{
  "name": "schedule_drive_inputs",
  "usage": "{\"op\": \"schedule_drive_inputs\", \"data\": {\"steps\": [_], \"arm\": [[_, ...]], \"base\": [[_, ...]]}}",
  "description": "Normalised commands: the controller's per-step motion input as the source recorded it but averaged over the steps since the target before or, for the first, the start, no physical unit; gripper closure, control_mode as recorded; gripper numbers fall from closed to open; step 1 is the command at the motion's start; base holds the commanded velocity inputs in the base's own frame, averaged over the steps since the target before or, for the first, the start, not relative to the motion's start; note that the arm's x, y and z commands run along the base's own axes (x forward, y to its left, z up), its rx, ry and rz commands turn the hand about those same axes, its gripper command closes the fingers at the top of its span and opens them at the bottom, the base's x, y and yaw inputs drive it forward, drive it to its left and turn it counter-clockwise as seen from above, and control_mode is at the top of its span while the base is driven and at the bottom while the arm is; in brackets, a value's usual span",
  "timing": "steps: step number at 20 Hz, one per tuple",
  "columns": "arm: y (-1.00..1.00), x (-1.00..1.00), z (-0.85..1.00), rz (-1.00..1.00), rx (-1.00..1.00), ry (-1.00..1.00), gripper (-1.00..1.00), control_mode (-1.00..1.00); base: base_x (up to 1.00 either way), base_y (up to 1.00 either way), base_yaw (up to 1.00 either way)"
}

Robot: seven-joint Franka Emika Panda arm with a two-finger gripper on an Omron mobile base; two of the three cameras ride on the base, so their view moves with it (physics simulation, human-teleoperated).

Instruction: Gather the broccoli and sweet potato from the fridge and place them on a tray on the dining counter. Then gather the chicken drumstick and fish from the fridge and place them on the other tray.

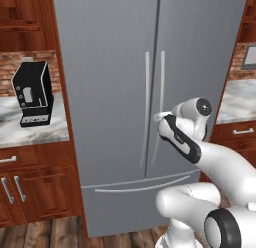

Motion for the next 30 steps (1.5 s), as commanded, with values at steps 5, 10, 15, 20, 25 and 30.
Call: {"op": "schedule_drive_inputs", "data": {"steps": [5, 10, 15, 20, 25, 30], "arm": [[0.0, 0.36, -0.05, 0.0, 0.01, 0.0, -1.0, -1.0], [0.0, 0.41, -0.1, 0.0, 0.02, 0.0, -1.0, -1.0], [0.0, 0.44, -0.17, 0.0, 0.0, 0.0, -1.0, -1.0], [0.0, 0.41, -0.23, 0.0, 0.0, 0.0, -1.0, -1.0], [0.0, 0.38, -0.22, 0.0, 0.0, 0.0, -1.0, -1.0], [0.0, 0.15, -0.04, 0.0, 0.0, 0.0, 1.0, -1.0]], "base": [[0.0, 0.0, 0.0], [0.0, 0.0, 0.0], [0.0, 0.0, 0.0], [0.0, 0.0, 0.0], [0.0, 0.0, 0.0], [0.0, 0.0, 0.0]]}}
